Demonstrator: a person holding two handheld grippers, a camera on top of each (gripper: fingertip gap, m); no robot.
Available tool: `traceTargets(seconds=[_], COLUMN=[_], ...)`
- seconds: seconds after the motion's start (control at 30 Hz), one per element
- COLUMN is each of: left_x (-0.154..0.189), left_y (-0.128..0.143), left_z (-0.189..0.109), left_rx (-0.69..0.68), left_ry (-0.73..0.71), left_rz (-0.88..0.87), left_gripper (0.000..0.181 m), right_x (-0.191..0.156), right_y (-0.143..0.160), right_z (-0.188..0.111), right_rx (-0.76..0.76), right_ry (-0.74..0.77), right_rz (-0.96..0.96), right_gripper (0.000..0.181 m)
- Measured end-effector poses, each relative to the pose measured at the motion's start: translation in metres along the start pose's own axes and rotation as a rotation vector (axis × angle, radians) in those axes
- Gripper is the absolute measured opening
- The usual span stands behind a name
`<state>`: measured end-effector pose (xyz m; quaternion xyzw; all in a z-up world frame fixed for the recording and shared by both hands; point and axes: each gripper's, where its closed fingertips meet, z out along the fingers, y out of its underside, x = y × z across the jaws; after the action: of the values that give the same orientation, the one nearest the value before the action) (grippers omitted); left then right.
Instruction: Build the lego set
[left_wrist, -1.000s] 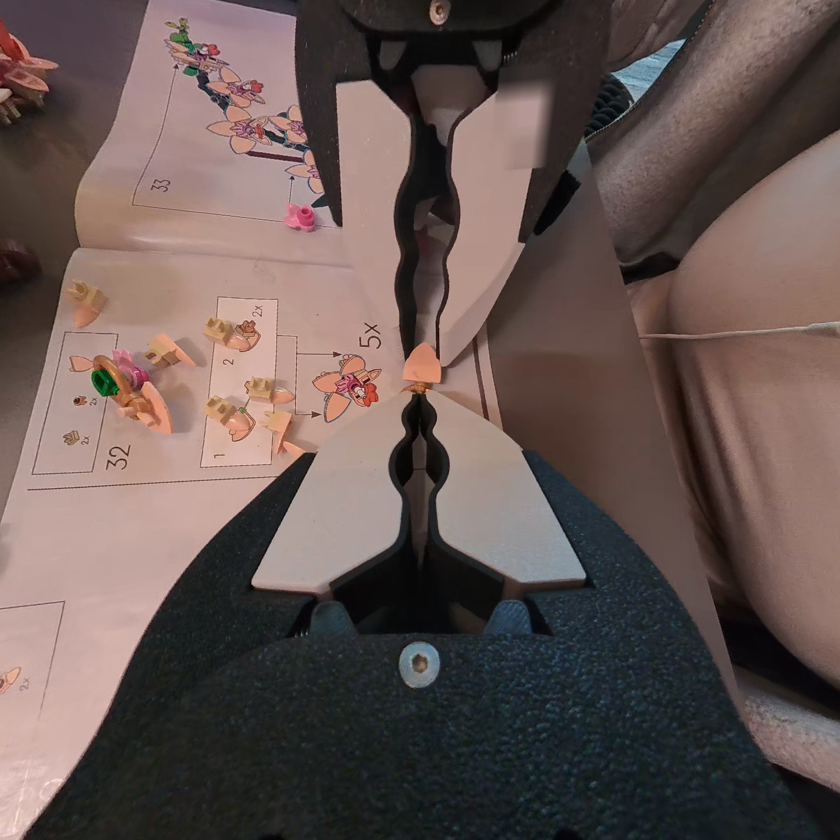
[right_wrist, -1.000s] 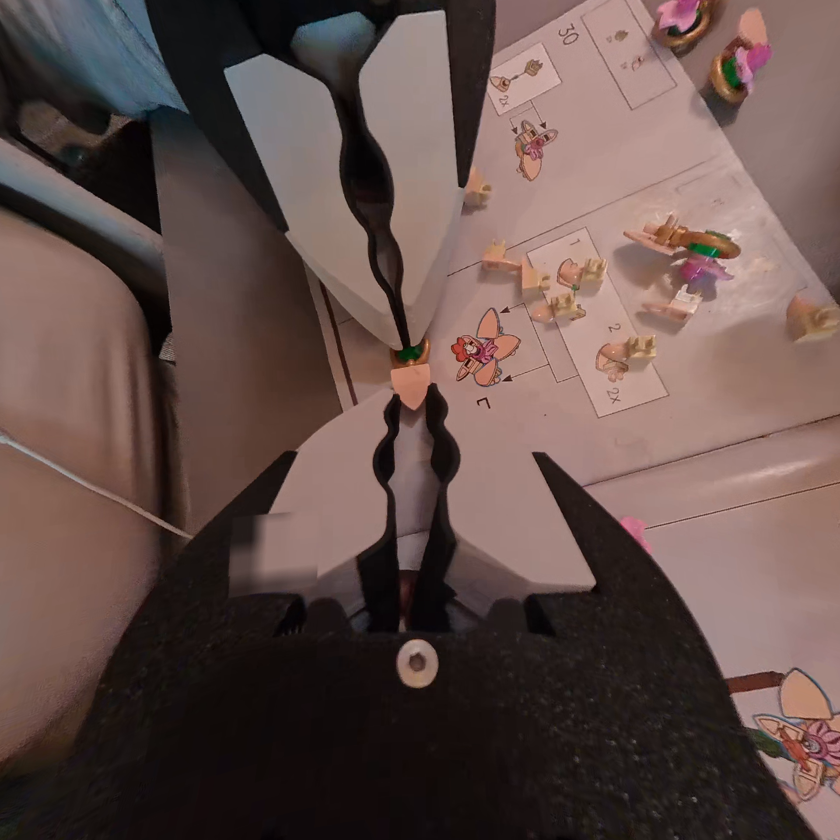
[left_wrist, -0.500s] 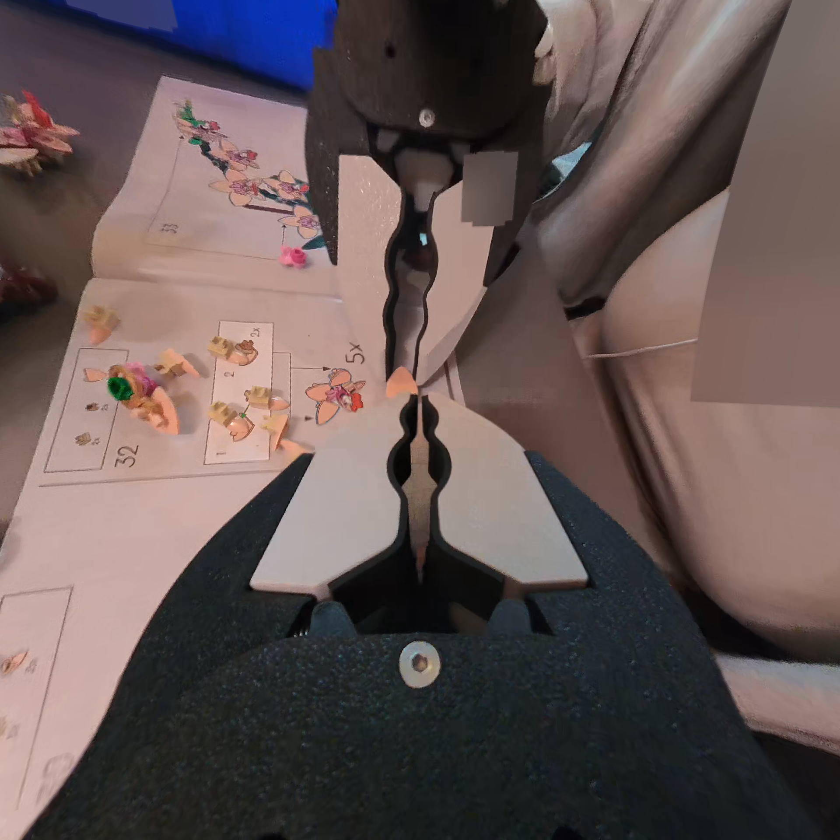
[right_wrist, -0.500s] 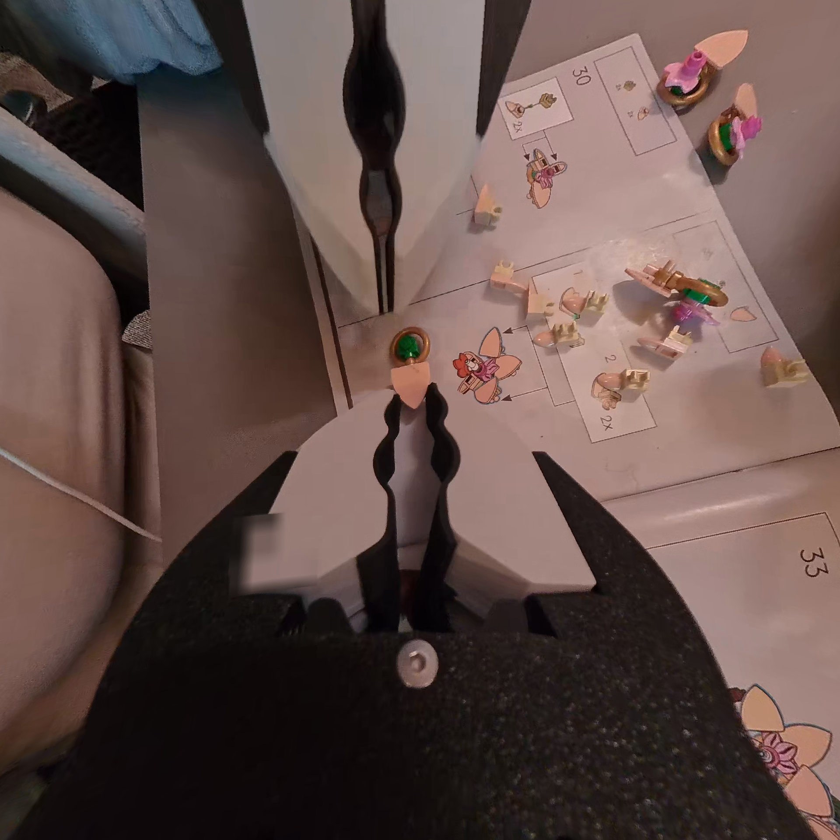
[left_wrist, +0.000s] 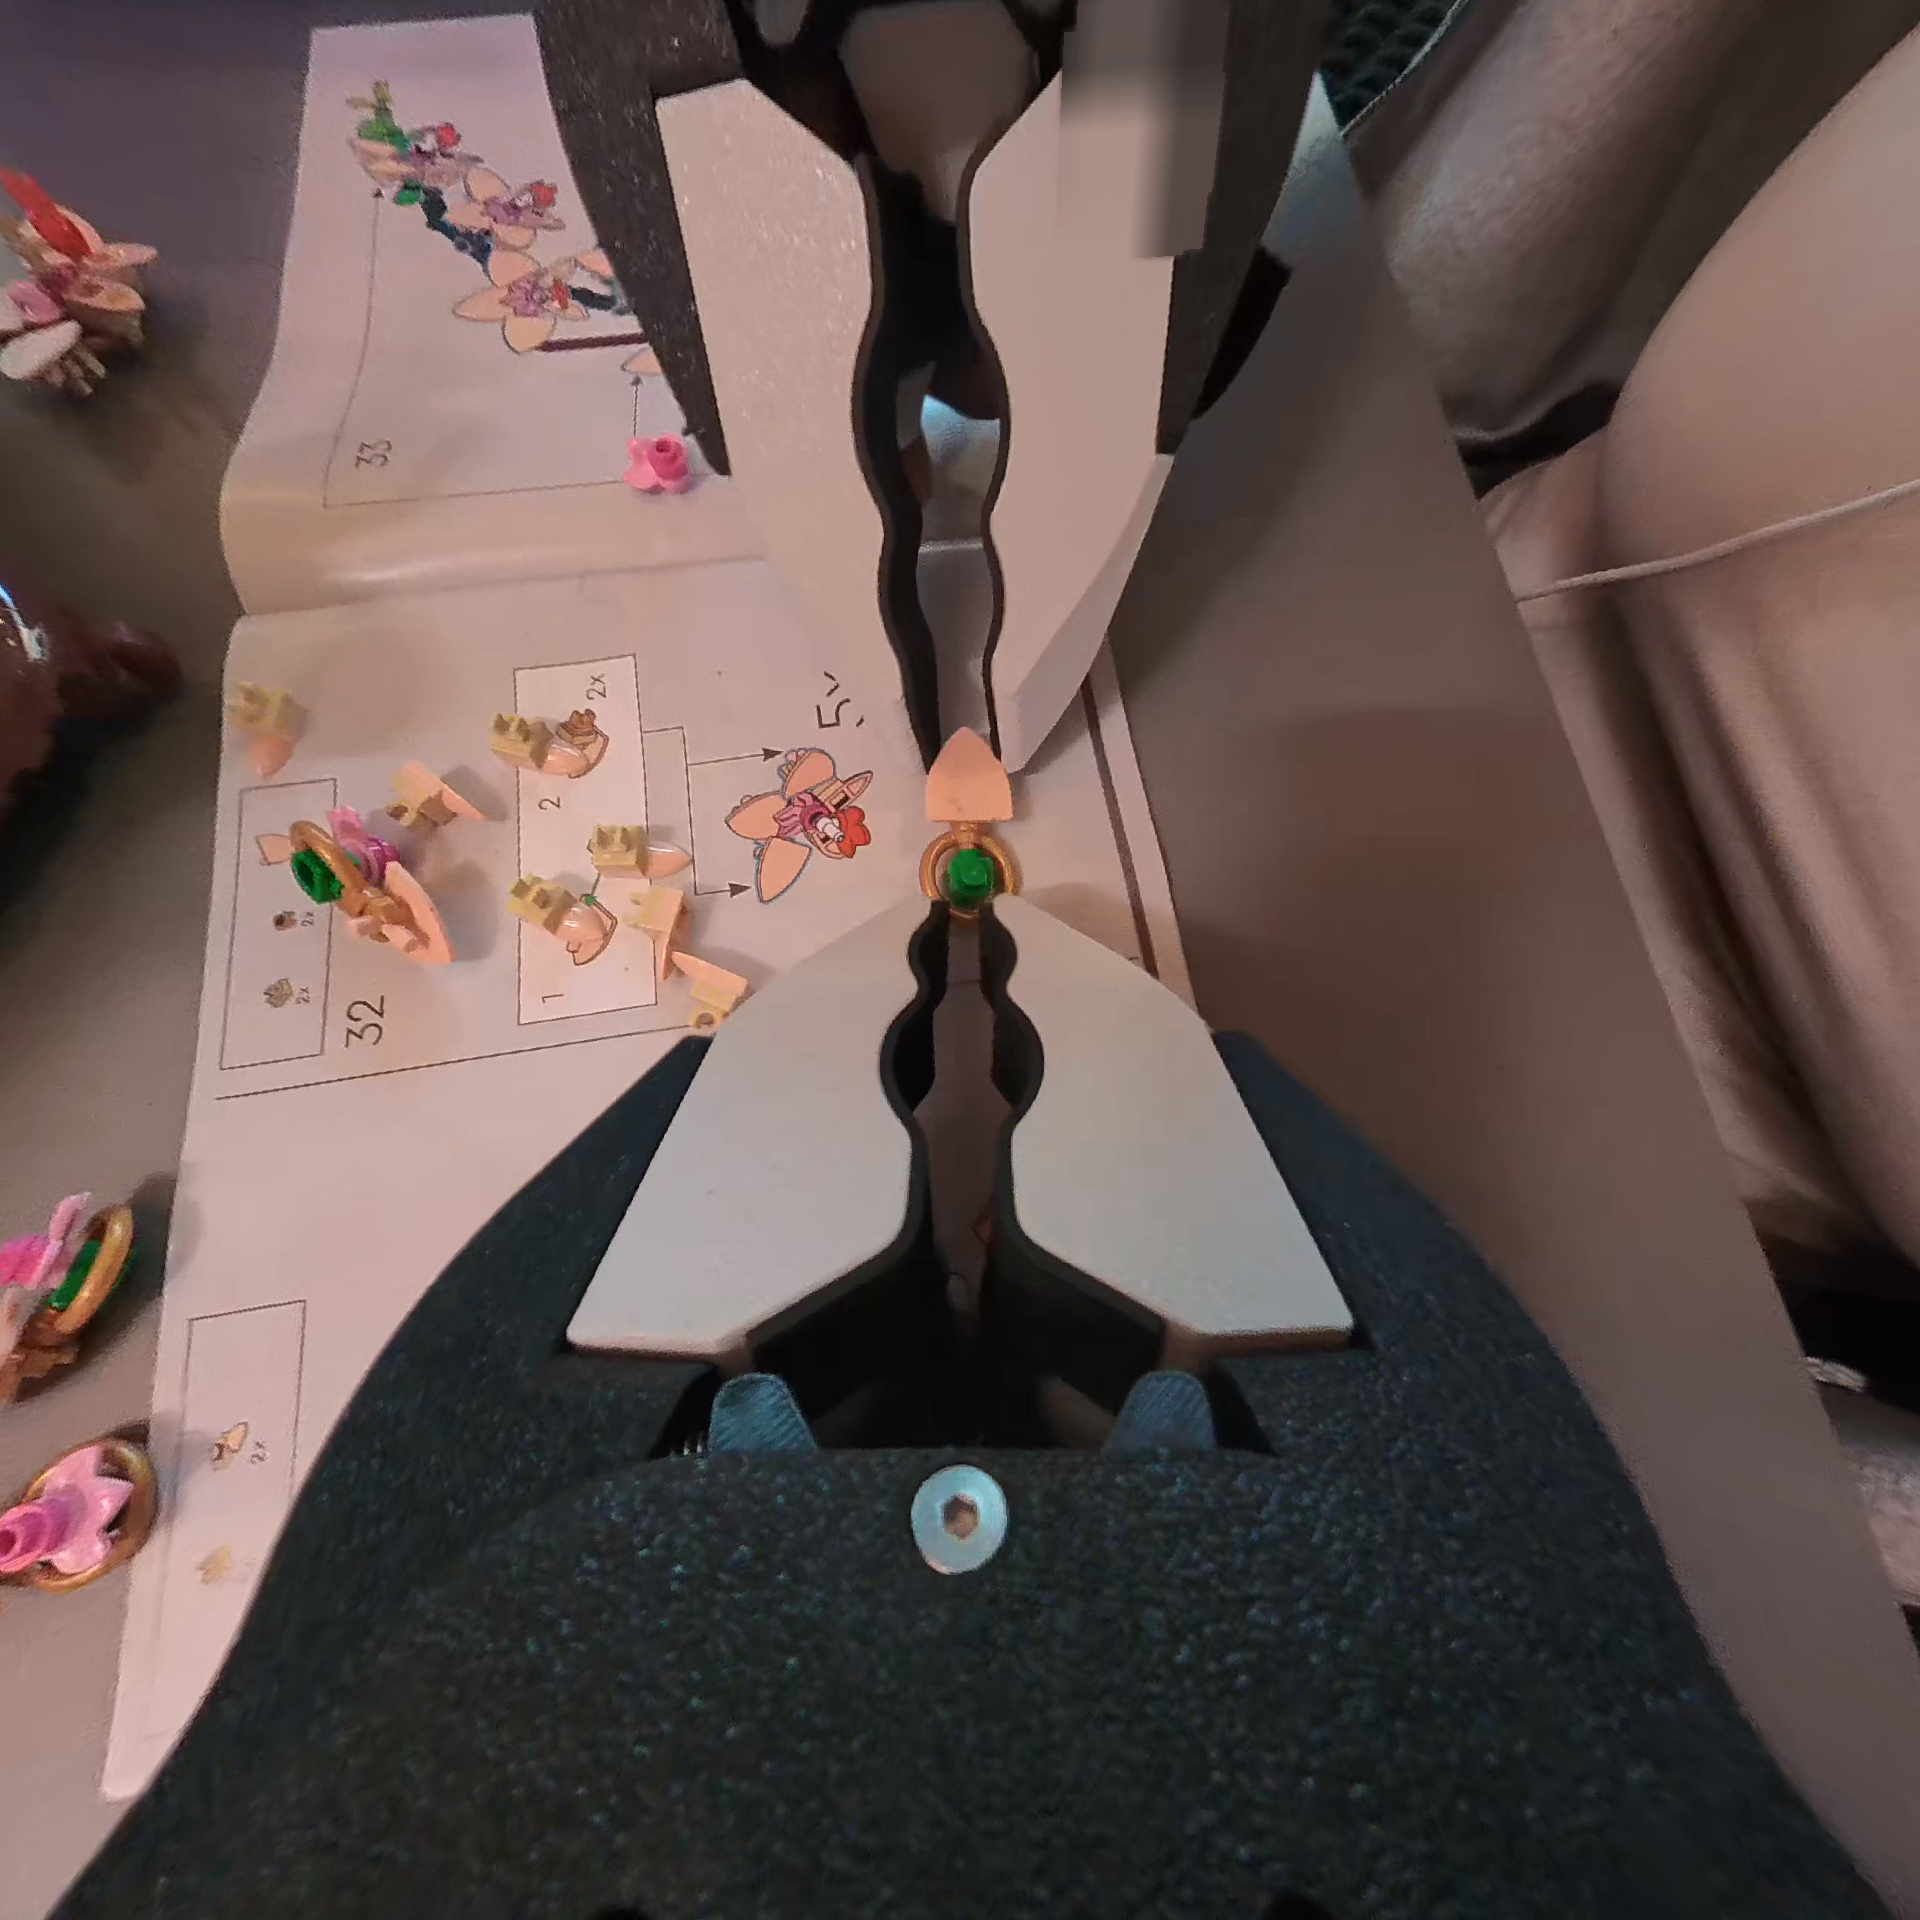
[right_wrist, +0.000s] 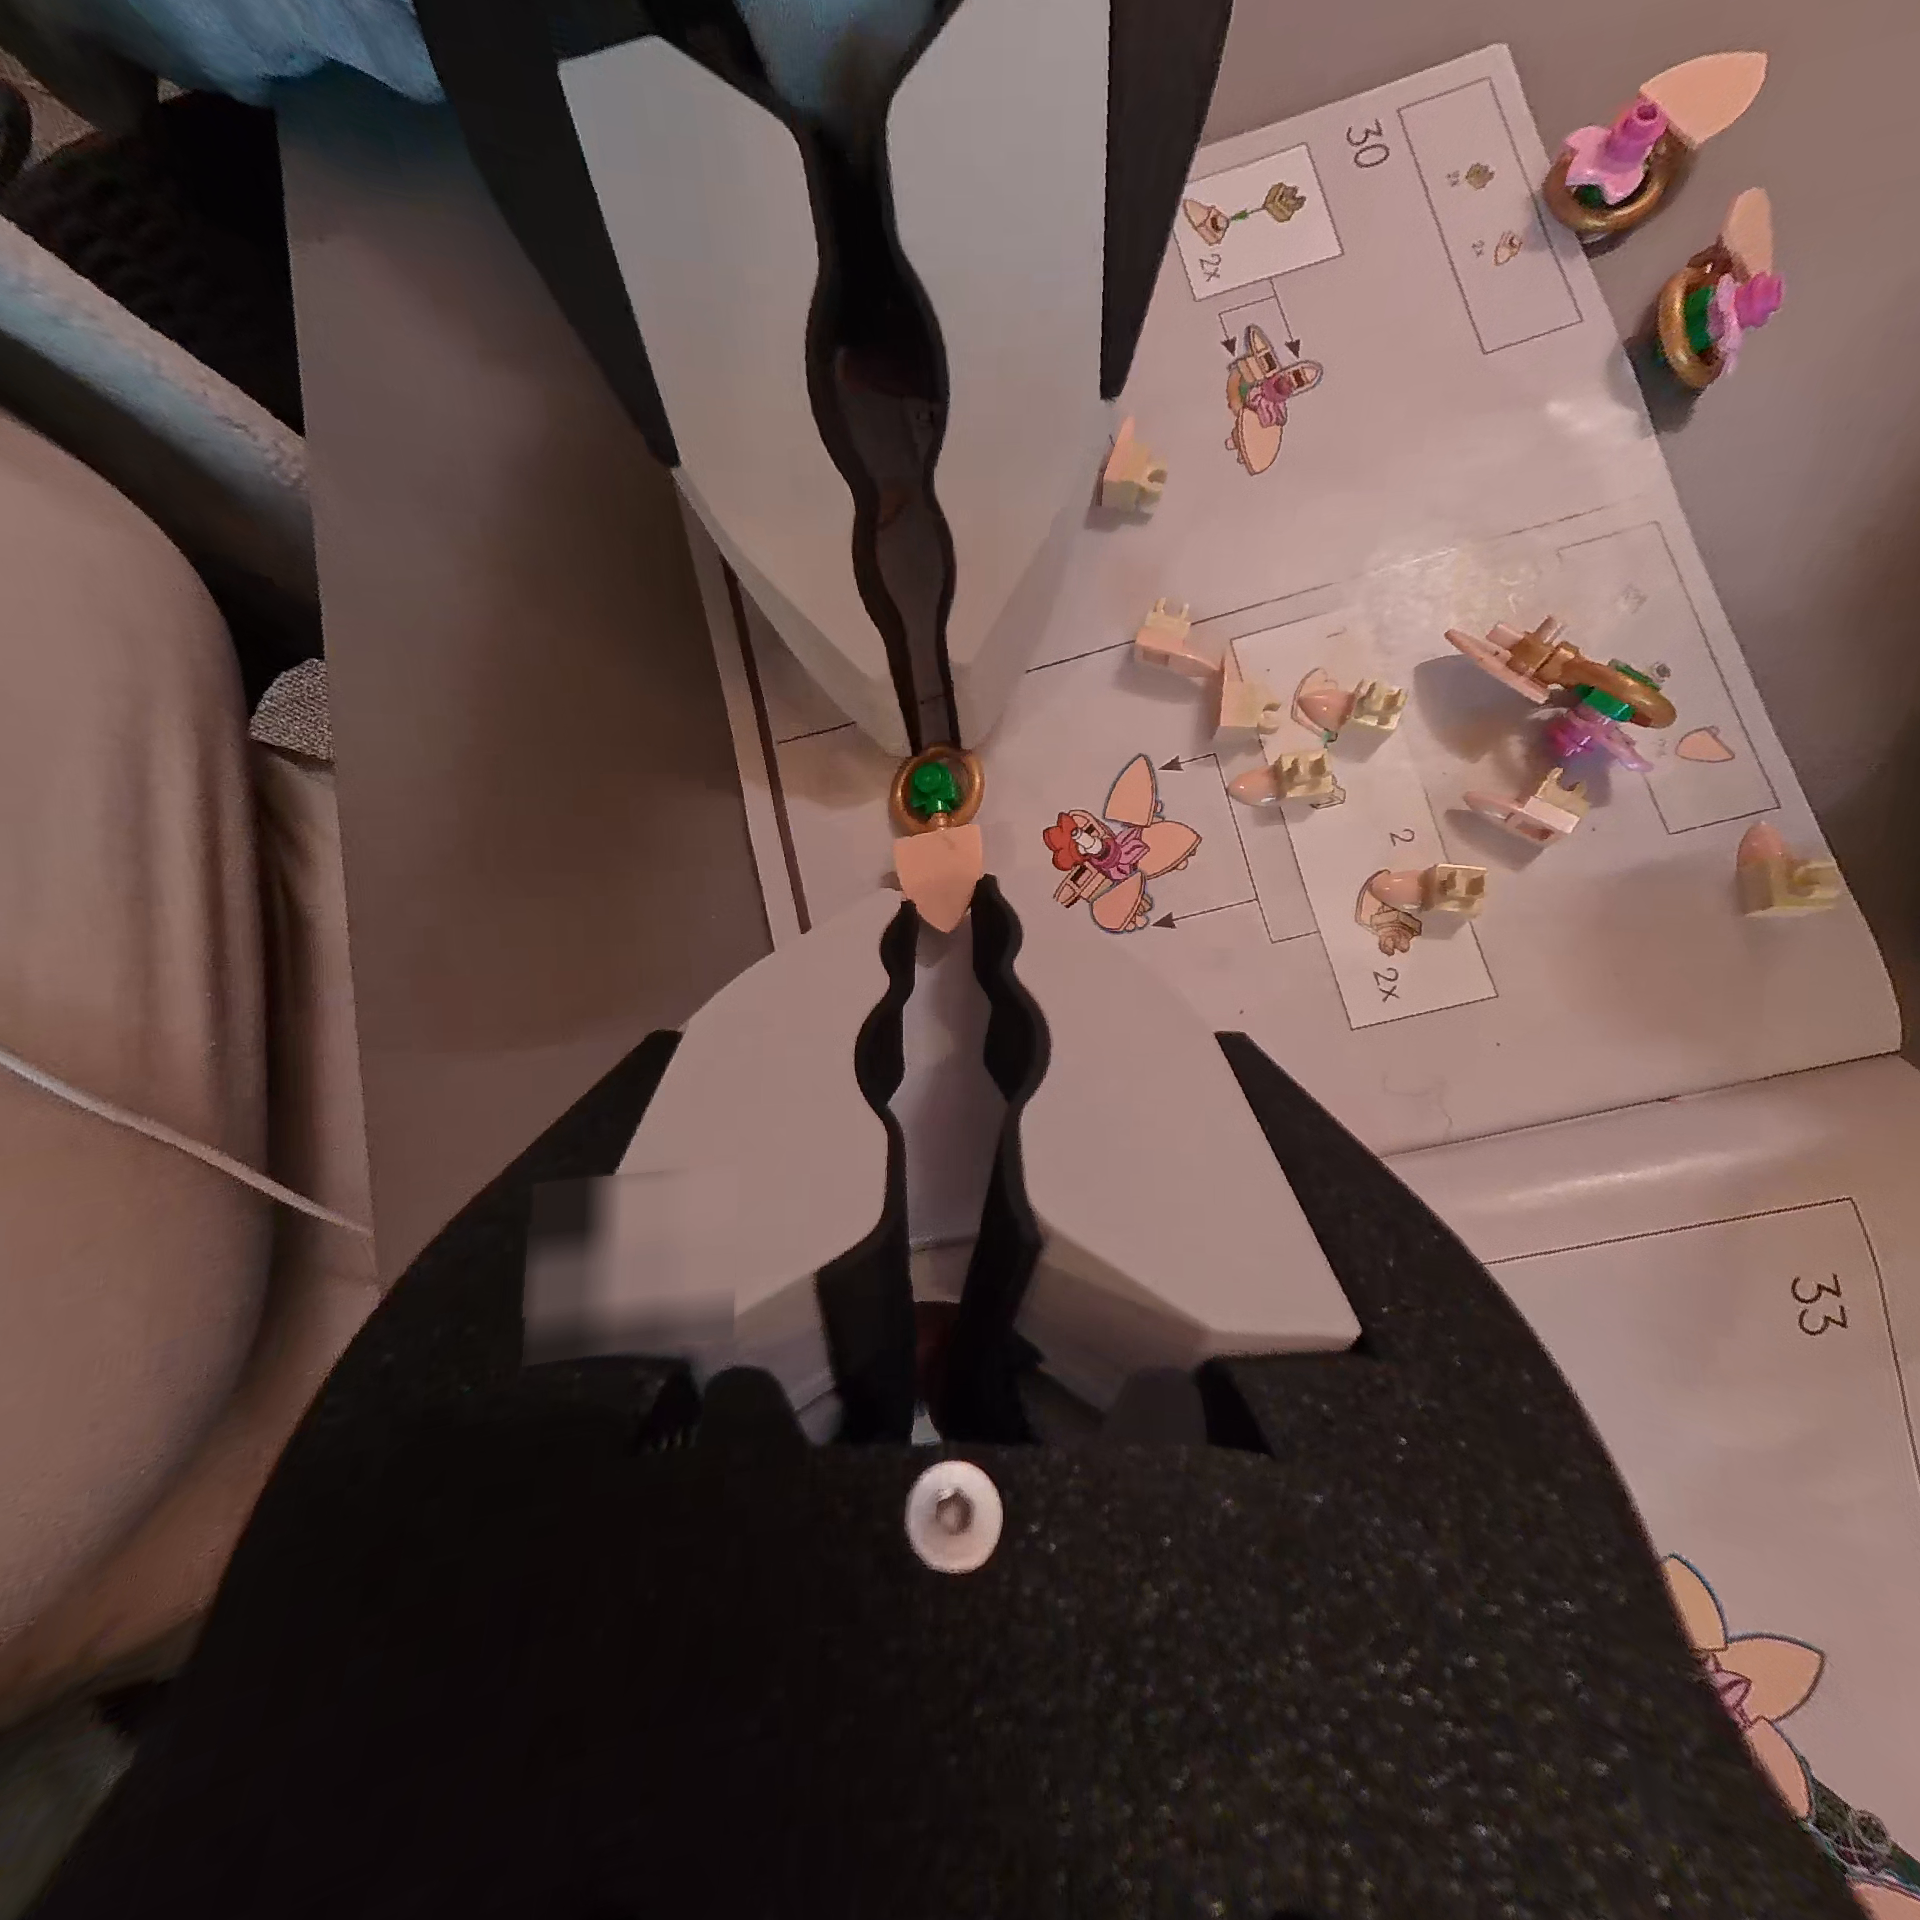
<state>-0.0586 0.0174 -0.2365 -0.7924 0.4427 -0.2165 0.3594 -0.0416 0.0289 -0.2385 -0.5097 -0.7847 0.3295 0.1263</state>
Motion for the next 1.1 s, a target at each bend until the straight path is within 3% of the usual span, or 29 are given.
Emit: traceTargets(seconds=[1.1], left_x=[0.0022], left_y=[-0.0028], left_z=[0.0017], left_rx=[0.017], left_ry=[0.027], left_rz=[0.025], left_gripper=[0.0], right_x=[0.0005], right_y=[-0.0016], right_z=[0.004], right_rx=[-0.061], right_ry=[-0.041], right_rz=[-0.025], right_gripper=[0.012])
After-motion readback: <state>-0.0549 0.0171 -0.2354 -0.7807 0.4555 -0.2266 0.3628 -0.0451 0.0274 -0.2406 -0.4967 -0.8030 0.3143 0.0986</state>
